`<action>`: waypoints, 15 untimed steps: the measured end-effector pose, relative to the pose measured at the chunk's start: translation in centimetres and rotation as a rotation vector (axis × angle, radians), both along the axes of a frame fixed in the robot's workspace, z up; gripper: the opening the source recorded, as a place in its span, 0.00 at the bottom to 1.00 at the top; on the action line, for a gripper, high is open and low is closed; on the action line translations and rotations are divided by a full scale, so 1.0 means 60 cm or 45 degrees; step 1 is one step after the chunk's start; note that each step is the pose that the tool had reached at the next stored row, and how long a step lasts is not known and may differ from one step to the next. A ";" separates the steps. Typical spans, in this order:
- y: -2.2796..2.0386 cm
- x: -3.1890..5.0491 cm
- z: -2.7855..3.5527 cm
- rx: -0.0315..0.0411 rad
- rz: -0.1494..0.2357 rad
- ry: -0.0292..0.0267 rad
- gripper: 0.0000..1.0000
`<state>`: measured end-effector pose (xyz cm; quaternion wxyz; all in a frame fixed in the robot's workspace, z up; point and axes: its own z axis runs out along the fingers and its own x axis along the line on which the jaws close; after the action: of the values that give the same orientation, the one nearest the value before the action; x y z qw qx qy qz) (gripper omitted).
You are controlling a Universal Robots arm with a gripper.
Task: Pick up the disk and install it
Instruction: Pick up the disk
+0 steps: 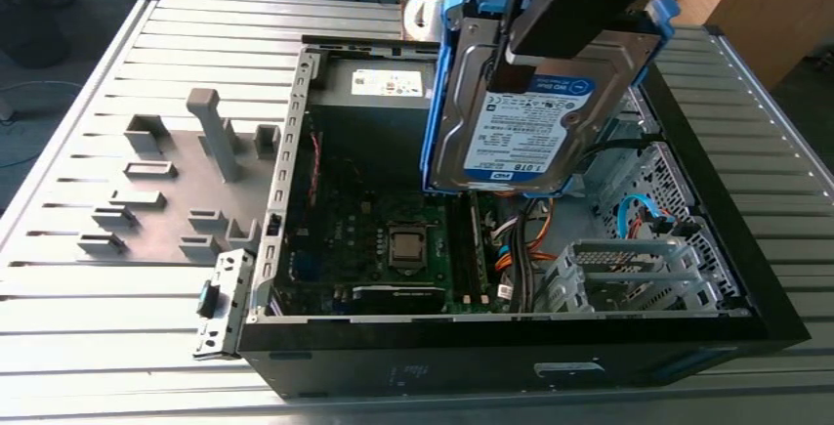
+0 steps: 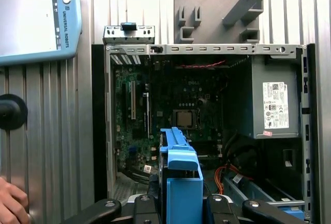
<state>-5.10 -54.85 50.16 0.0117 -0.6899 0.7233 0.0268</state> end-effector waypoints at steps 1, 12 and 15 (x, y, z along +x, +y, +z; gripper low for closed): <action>0.0000 0.001 0.000 0.0001 0.000 0.0000 0.36; 0.0000 0.009 0.000 0.0000 0.000 0.0000 0.36; 0.0000 0.011 0.000 0.0001 0.000 0.0000 0.36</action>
<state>-4.46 -54.85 50.15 0.0117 -0.6899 0.7233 0.0268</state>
